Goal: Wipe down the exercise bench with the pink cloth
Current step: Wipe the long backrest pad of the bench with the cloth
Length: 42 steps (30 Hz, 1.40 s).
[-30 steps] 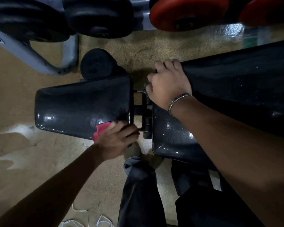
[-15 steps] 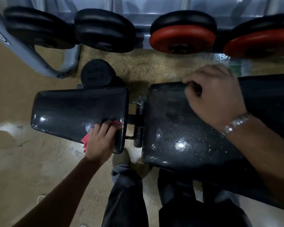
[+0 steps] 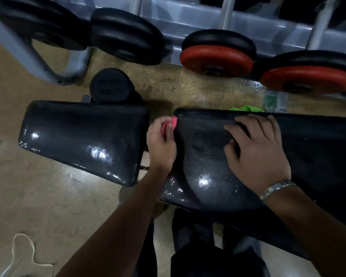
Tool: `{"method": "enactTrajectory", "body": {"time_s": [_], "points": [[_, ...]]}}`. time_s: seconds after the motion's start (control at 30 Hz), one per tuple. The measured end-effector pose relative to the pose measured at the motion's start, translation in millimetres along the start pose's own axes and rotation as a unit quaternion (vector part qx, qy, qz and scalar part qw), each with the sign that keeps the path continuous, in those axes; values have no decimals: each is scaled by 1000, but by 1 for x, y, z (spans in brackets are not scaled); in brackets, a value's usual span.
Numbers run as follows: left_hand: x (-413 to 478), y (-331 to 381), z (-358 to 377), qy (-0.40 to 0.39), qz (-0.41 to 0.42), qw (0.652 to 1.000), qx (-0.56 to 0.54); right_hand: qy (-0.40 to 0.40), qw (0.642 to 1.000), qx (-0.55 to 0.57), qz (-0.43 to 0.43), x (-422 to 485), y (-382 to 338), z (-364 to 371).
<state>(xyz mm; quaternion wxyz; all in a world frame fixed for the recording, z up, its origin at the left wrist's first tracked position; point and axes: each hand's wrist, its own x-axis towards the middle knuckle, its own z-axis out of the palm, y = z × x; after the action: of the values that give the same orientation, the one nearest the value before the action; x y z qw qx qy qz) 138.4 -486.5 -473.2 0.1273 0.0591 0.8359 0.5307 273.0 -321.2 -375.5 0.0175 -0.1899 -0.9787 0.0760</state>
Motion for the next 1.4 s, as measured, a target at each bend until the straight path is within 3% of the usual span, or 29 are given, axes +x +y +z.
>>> {"method": "enactTrajectory", "body": {"time_s": [0.1,0.33,0.53,0.73,0.87,1.03,1.2,1.4], "points": [[32,10,14,-14,-4,999,-35,-10,1000,-15,5,0,-1,0],[-4,14,-6,-54,100,992,50,-30,999,-27,10,2,-3,-2],[45,30,19,-18,43,997,54,-31,998,-44,10,3,-5,-1],[2,20,-6,-59,77,994,50,-27,999,-31,16,3,-6,0],[23,11,0,-17,-29,999,9,-18,999,-30,16,4,-6,1],[-8,26,-6,-69,108,991,45,-8,999,-28,17,4,-6,3],[-23,4,-24,-48,55,997,28,-6,1000,-24,17,3,-5,1],[-34,18,-8,-81,124,988,39,4,1000,-15,21,3,-7,4]]}}
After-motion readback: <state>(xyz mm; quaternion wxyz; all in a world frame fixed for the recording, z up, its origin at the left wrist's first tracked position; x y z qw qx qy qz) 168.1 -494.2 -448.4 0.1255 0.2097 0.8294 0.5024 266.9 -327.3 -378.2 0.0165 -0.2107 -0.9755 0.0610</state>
